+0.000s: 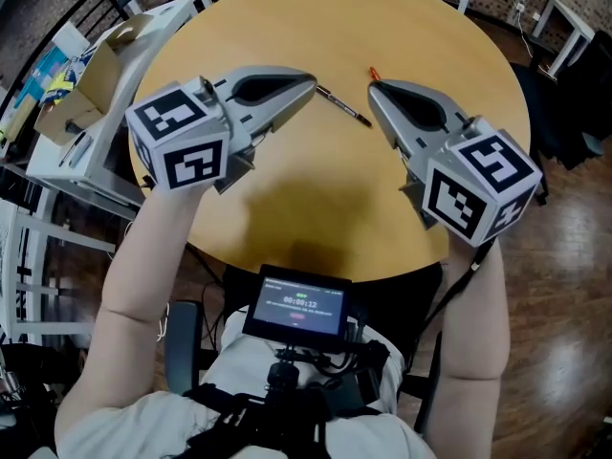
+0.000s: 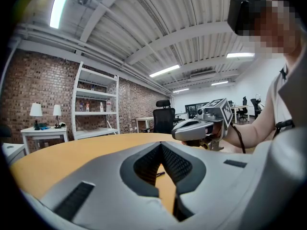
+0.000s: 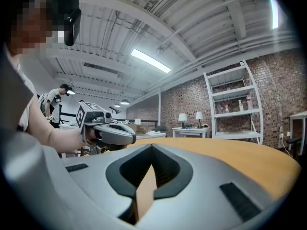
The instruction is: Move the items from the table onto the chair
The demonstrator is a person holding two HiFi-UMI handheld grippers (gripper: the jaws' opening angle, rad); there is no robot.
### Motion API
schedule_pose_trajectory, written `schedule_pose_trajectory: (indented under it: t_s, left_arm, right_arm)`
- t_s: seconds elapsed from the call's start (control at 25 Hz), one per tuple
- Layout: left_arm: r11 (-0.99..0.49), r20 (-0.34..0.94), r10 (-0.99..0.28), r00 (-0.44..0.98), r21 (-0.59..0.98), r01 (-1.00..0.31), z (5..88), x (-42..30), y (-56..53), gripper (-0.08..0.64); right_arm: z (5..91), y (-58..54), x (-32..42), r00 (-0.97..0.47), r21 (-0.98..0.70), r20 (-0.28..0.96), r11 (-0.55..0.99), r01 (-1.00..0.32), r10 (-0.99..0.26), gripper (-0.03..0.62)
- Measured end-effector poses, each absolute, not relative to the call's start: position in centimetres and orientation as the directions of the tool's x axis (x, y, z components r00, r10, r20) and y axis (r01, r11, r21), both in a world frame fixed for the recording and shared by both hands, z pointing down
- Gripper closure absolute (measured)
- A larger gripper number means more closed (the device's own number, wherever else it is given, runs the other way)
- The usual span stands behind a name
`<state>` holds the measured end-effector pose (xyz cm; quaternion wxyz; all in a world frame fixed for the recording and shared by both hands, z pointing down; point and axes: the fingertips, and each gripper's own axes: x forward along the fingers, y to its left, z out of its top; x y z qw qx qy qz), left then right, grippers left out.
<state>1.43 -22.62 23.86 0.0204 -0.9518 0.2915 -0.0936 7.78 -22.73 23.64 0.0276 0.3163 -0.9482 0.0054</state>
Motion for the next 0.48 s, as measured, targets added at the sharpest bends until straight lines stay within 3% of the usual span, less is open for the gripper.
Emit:
schedule_pose_trajectory:
  t_s: [0.48]
  left_arm:
    - [-0.825,0.167,-0.564,0.808,-0.072,-0.561,24.2,0.2,-22.8,0.56]
  right_arm:
    - [23.8,-22.9,6.7,-0.806,0.002,0.052,0.808,-0.59,-0.589,0.589]
